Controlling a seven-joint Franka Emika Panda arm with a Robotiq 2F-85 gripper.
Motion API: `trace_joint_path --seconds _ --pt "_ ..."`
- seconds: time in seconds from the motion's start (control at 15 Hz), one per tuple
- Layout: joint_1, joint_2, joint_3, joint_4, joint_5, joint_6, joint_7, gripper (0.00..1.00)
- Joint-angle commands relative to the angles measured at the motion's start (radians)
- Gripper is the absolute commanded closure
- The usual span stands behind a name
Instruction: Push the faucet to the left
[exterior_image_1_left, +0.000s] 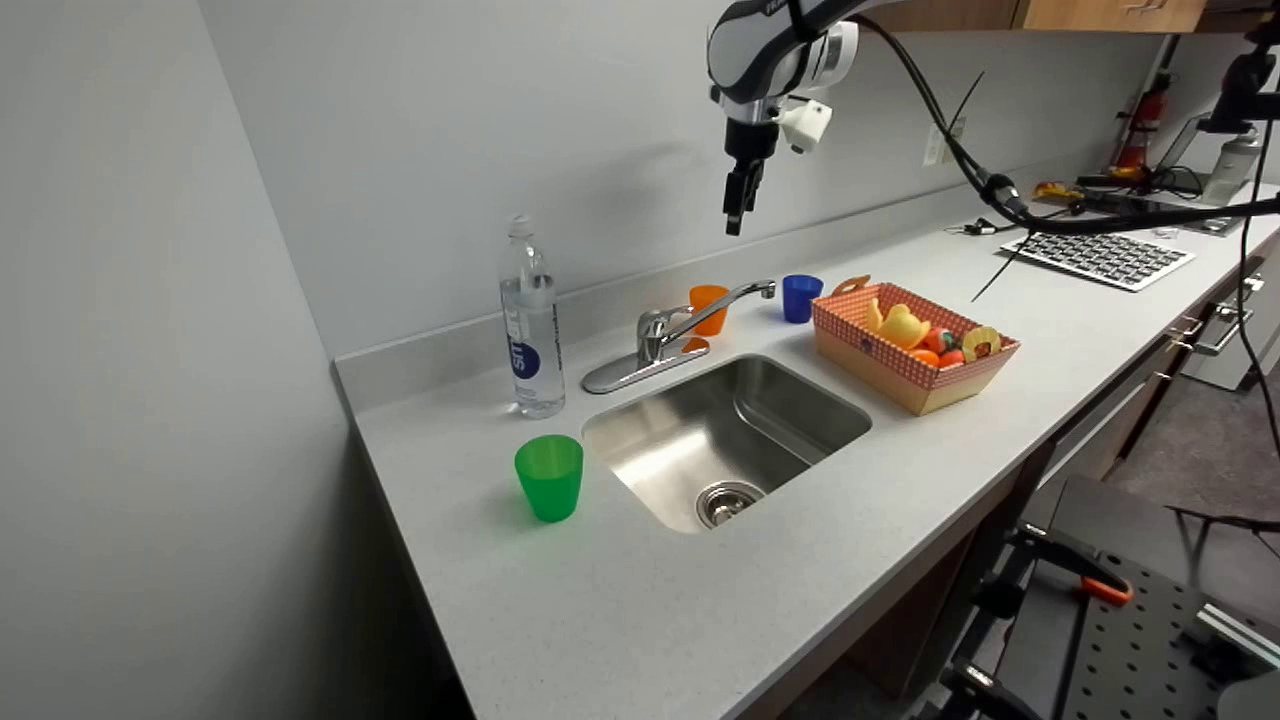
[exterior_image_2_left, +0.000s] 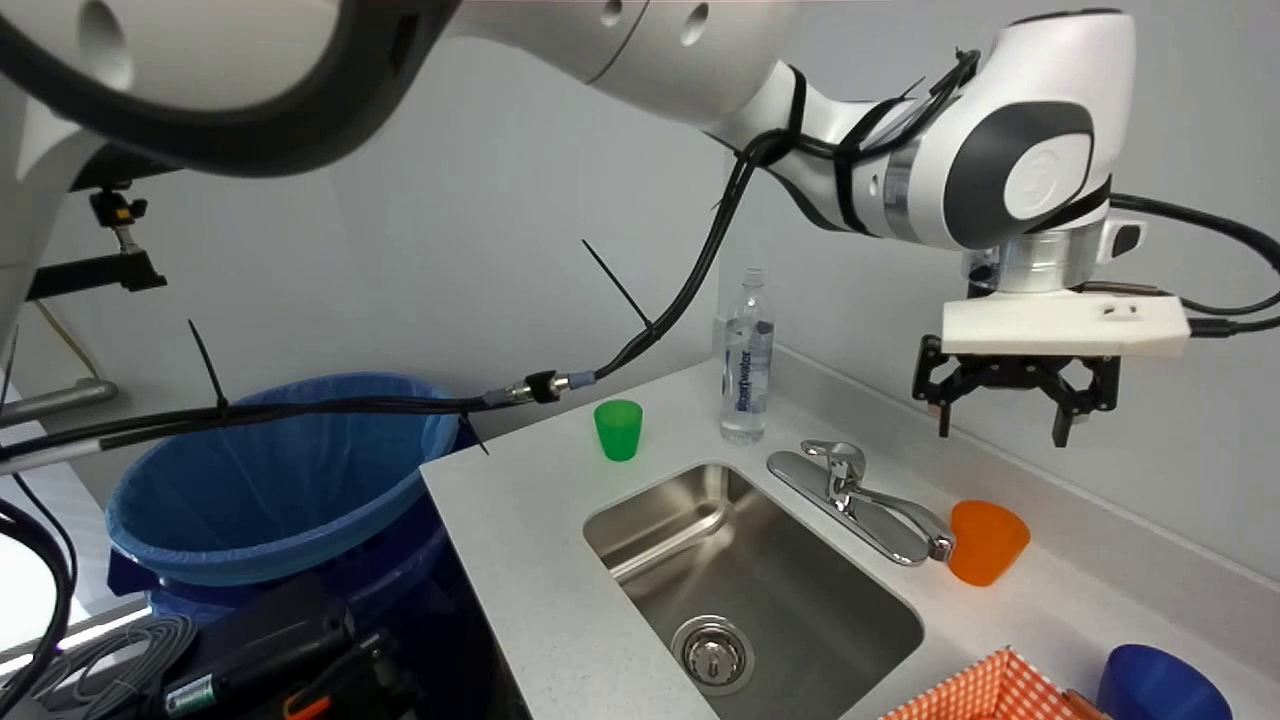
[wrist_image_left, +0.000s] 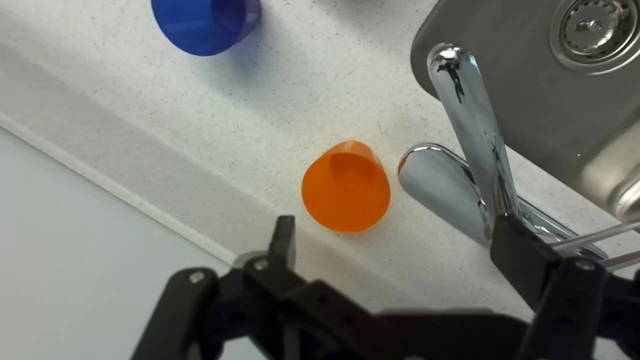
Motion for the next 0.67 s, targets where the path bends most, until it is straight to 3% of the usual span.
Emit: trace_joint_path --seconds 0.0,0.27,0.6 --pt "0.026 0.048 -0.006 0.018 -0.016 0.043 0.115 0.0" --pt "0.045 0.079 -0.012 0.021 -0.039 0.059 0.199 0.0" --pt "0.068 0.092 -0.032 0.013 -0.141 0.047 0.207 0.0"
